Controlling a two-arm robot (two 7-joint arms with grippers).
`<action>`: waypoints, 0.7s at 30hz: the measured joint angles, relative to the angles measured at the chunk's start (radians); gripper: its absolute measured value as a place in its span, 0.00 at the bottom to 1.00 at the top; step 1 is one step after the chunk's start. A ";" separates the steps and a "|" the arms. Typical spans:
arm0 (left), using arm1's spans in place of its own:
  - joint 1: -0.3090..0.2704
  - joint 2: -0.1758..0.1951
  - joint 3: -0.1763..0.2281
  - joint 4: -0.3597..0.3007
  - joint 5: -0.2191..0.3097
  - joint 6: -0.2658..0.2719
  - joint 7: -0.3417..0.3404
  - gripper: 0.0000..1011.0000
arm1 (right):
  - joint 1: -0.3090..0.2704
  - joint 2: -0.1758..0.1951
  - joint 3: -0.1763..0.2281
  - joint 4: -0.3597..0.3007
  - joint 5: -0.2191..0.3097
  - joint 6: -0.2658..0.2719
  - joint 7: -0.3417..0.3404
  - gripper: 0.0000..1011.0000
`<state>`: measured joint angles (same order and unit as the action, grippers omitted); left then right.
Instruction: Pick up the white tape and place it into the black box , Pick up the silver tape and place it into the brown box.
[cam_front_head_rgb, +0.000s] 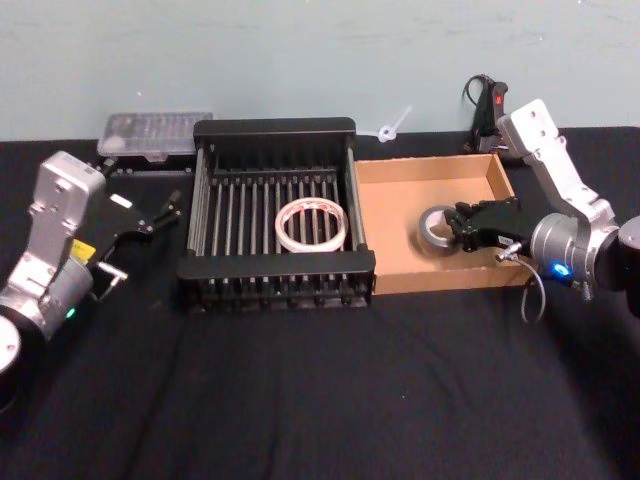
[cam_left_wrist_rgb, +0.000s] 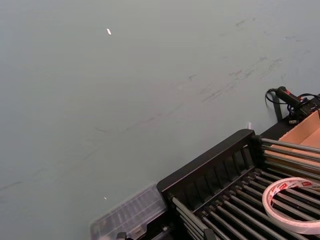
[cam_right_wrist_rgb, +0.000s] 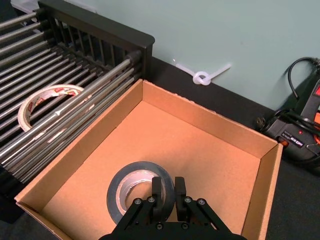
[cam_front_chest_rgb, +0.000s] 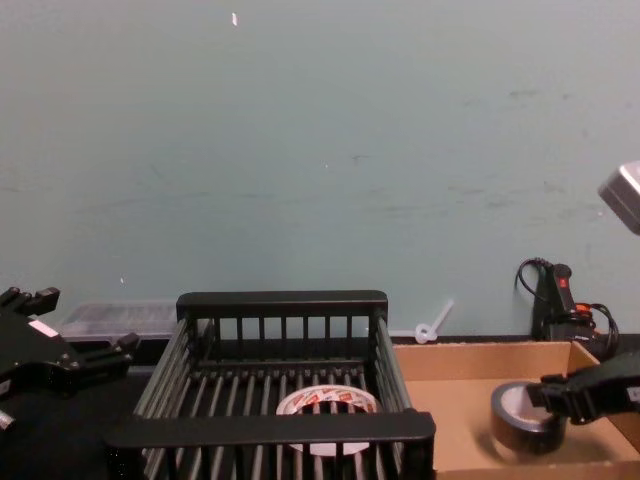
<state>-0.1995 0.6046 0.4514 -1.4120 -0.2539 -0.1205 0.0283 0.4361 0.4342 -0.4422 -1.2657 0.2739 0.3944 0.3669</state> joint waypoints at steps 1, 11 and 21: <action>0.000 0.000 0.000 0.000 0.000 0.000 0.000 0.99 | 0.001 -0.002 0.000 0.003 -0.002 0.001 0.001 0.16; 0.000 0.000 0.000 0.000 0.000 0.000 0.000 0.99 | 0.002 -0.004 0.002 0.008 -0.005 0.003 0.003 0.16; 0.000 0.000 0.000 0.000 0.000 0.000 0.000 0.99 | 0.001 -0.003 0.001 0.005 -0.004 0.003 0.003 0.18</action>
<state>-0.1995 0.6047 0.4514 -1.4120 -0.2539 -0.1205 0.0282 0.4373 0.4314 -0.4411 -1.2610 0.2703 0.3973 0.3694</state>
